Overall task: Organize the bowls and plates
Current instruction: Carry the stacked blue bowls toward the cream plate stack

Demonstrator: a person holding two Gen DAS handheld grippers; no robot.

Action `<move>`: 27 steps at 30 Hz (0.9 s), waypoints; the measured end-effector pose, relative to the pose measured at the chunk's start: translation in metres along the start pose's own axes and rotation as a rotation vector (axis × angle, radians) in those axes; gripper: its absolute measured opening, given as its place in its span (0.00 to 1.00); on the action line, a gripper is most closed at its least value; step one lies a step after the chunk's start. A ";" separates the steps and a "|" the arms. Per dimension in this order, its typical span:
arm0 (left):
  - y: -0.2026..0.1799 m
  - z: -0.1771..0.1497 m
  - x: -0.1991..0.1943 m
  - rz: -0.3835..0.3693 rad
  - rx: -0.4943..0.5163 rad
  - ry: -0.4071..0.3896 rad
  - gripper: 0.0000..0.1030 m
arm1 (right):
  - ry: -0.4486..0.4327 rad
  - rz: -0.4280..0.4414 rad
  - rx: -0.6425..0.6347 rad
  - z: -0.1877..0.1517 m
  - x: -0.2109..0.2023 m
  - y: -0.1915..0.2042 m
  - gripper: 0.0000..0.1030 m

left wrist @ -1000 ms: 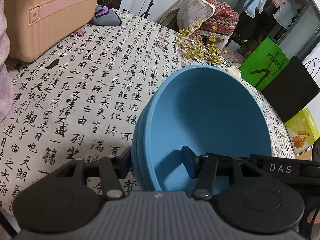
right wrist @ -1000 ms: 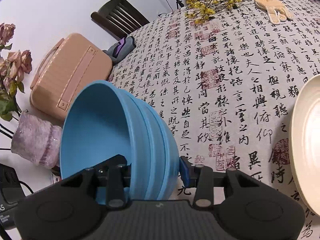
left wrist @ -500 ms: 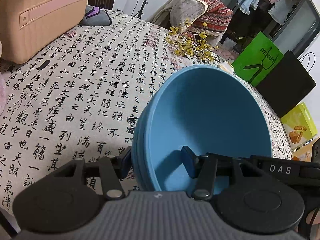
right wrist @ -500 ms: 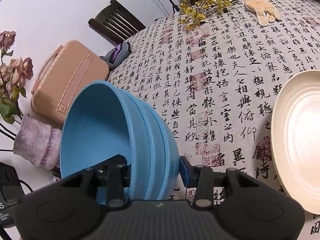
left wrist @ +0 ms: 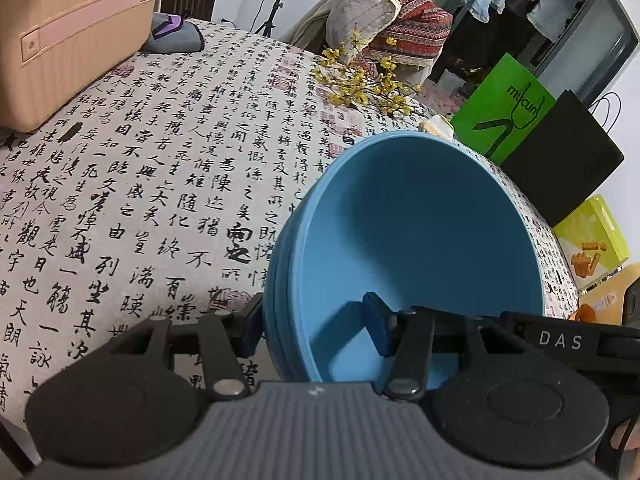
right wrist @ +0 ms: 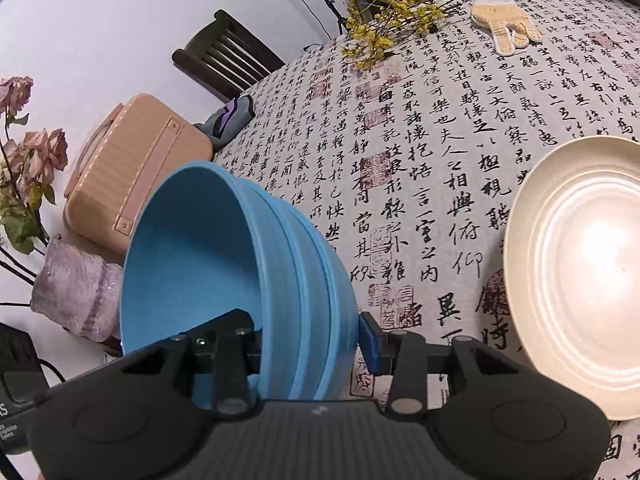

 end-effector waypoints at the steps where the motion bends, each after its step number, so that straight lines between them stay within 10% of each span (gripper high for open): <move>1: -0.002 0.000 0.000 -0.001 0.003 -0.001 0.51 | -0.002 0.000 0.002 0.000 -0.002 -0.001 0.38; 27: -0.047 -0.009 0.008 -0.012 0.061 0.011 0.50 | -0.044 0.005 0.040 0.000 -0.036 -0.038 0.38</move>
Point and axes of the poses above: each gripper's, at about its wrist camera, not at the fingertips, and x roughly the way its jaws point, y to its left, z to its top, the point moved 9 cm from there along x, roughly the way its jaws point, and after that the axes turned 4 degrees about y, right-handed, at the moved point
